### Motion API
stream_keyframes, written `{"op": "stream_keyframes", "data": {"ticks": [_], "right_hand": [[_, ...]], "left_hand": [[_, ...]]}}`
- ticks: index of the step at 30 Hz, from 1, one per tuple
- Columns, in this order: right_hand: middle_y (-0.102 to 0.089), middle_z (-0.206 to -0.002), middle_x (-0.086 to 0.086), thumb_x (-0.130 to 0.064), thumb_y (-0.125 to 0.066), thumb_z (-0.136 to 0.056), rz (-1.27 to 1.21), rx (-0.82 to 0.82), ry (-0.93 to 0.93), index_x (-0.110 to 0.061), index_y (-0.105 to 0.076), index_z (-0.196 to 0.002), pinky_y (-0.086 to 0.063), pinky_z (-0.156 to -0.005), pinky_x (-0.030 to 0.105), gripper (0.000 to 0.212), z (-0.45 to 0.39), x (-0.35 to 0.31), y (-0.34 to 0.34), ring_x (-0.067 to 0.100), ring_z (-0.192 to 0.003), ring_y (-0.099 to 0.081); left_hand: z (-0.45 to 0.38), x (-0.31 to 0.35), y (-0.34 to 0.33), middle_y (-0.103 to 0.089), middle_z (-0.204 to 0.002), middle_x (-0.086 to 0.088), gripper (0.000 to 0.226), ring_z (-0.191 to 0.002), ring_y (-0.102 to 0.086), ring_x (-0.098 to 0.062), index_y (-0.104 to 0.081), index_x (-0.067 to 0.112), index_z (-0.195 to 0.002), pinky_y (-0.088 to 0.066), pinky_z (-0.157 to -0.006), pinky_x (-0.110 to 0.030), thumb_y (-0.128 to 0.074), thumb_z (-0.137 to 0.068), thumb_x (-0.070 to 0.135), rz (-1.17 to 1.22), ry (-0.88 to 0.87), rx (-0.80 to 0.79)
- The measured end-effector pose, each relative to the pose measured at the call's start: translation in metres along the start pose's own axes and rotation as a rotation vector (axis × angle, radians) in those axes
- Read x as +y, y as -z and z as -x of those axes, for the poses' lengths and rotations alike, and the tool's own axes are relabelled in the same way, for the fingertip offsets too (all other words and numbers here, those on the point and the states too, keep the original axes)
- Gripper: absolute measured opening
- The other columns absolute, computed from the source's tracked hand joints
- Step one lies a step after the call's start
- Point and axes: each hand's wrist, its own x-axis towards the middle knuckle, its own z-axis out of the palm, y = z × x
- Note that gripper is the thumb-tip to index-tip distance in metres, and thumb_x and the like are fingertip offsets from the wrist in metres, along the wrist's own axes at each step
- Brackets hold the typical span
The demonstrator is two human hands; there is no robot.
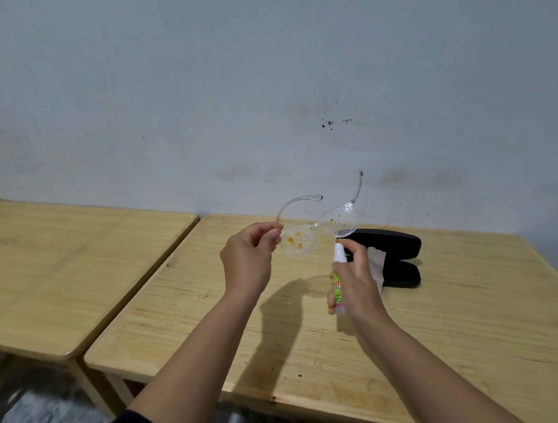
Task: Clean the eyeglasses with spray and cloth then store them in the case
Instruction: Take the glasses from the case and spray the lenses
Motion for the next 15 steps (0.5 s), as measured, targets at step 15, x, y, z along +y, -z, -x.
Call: {"op": "stream_keyframes", "data": {"ticks": [15], "right_hand": [[-0.065,-0.097,-0.002,-0.011,-0.061,-0.084,0.485,0.585,0.314,-0.023,-0.060,-0.115,-0.049,-0.060,0.008,0.034,0.047,-0.019,0.169,0.019,-0.076,-0.058]], "left_hand": [[0.025,0.000,-0.087,-0.069,-0.074,0.008,0.022,-0.078,-0.069,-0.015,-0.066,0.034,-0.074,-0.051,-0.091,-0.037,-0.061,-0.087,0.018,-0.039,-0.055,-0.209]]}}
